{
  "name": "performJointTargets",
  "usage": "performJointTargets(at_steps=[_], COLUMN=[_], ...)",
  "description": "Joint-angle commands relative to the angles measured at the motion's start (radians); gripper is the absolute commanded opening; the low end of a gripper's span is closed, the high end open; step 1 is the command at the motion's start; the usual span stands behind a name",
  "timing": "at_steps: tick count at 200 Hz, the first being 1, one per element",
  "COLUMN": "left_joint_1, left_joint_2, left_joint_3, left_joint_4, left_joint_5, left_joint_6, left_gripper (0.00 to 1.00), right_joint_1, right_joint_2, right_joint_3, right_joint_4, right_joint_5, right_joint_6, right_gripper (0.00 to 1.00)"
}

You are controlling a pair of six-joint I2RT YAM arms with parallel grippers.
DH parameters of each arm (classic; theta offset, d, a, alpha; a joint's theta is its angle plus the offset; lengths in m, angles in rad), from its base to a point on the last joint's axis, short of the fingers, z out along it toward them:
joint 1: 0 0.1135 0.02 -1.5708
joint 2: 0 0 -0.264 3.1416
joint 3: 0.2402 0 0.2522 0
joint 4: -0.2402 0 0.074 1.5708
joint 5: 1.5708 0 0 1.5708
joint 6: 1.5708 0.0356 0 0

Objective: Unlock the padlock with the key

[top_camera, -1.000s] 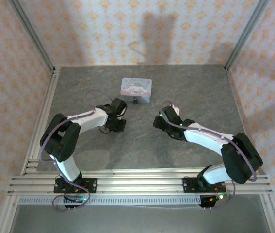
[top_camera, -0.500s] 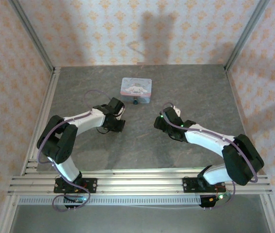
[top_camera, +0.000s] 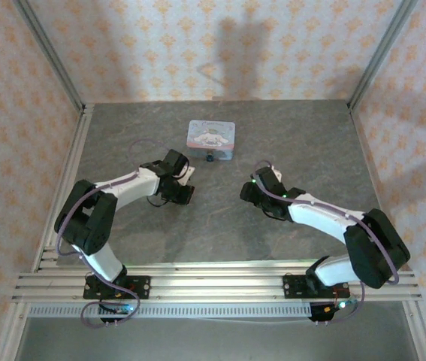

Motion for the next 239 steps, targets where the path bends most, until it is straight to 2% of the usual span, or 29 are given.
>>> performJointTargets(at_steps=[1,66,186,239], left_joint_1=[0.001,-0.001,-0.001,-0.002], left_joint_2=[-0.038,-0.092,-0.064,-0.122], left_joint_3=[-0.012,-0.049,-0.037,-0.036], left_joint_4=[0.027,0.094,0.084,0.098], left_joint_5=[0.027,0.038,0.053,0.081], left_joint_6=[0.038,0.047,0.061,0.052], left_gripper=[0.0,0.0,0.0,0.0], right_joint_1=[-0.025,-0.056,-0.06,-0.061], right_joint_2=[-0.027,-0.025,0.047,0.061], right_joint_3=[-0.017,-0.038,-0.028,-0.031], right_joint_4=[0.052,0.161,0.24,0.315], right_joint_5=[-0.051,-0.183,-0.261,-0.312], right_joint_6=[0.027,0.081,0.095,0.146], right_gripper=[0.68,0.64,0.62,0.6])
